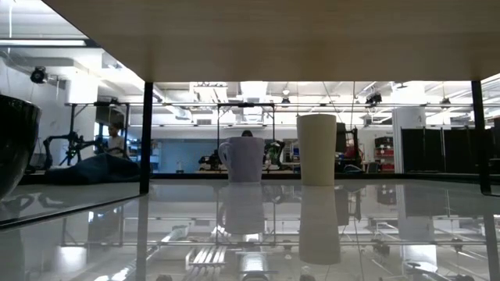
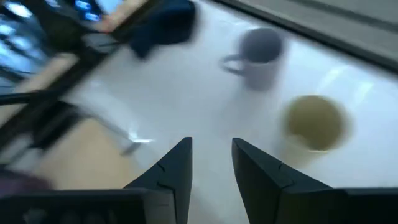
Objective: Stack small to large cups/mugs on shelf
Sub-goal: Put the yellow cup on the shelf
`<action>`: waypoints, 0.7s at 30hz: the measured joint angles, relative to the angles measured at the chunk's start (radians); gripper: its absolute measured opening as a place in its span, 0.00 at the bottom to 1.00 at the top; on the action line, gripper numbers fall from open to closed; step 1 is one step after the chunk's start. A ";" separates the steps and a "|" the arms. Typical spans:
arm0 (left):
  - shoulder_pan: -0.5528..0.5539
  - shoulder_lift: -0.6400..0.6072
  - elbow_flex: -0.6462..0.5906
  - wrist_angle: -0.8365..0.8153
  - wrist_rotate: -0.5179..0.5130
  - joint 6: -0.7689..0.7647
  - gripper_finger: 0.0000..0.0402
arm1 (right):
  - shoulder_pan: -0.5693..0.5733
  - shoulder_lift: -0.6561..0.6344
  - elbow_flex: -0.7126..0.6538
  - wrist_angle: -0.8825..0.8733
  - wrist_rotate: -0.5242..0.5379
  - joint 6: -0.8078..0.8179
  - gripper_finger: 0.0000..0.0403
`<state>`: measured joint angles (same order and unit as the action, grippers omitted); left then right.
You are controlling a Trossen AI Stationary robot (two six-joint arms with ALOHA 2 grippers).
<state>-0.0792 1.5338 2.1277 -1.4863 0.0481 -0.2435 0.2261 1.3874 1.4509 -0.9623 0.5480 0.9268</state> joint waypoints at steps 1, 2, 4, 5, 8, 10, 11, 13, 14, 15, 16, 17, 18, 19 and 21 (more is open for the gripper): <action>0.012 0.004 -0.006 0.009 0.016 0.021 0.27 | -0.027 -0.012 0.000 -0.055 -0.019 0.002 0.27; 0.025 0.008 -0.010 0.021 0.031 0.042 0.27 | -0.061 -0.020 0.000 -0.113 -0.046 0.010 0.27; 0.052 0.009 -0.019 0.026 0.055 0.070 0.27 | -0.140 -0.027 0.000 -0.212 -0.109 0.001 0.27; 0.064 0.009 -0.027 0.030 0.059 0.075 0.27 | -0.185 -0.027 -0.003 -0.247 -0.129 -0.016 0.27; 0.103 0.004 -0.055 0.046 0.064 0.077 0.27 | -0.328 -0.007 -0.007 -0.276 -0.216 -0.093 0.27; 0.124 0.004 -0.071 0.049 0.064 0.077 0.27 | -0.421 0.022 -0.008 -0.266 -0.314 -0.176 0.27; 0.132 0.003 -0.077 0.050 0.064 0.078 0.27 | -0.456 0.039 -0.008 -0.260 -0.341 -0.214 0.27; 0.148 0.003 -0.081 0.050 0.064 0.092 0.27 | -0.514 0.079 -0.008 -0.248 -0.365 -0.285 0.27; 0.155 0.002 -0.083 0.050 0.064 0.098 0.27 | -0.542 0.102 -0.008 -0.249 -0.384 -0.319 0.27; 0.161 0.002 -0.085 0.050 0.065 0.102 0.27 | -0.567 0.123 -0.009 -0.250 -0.411 -0.345 0.27; 0.169 0.001 -0.087 0.050 0.065 0.107 0.27 | -0.590 0.147 -0.009 -0.250 -0.443 -0.363 0.27; 0.177 0.001 -0.088 0.047 0.066 0.119 0.27 | -0.609 0.170 -0.009 -0.244 -0.471 -0.378 0.27; 0.183 0.001 -0.089 0.044 0.065 0.127 0.27 | -0.620 0.191 -0.010 -0.234 -0.497 -0.390 0.27; 0.190 -0.001 -0.090 0.042 0.065 0.137 0.27 | -0.626 0.209 -0.010 -0.218 -0.515 -0.400 0.27; 0.205 -0.007 -0.090 0.038 0.065 0.151 0.27 | -0.625 0.238 -0.010 -0.183 -0.543 -0.407 0.27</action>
<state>0.1260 1.5267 2.0377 -1.4486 0.1127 -0.0923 -0.3992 1.6251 1.4414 -1.1451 0.0049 0.5193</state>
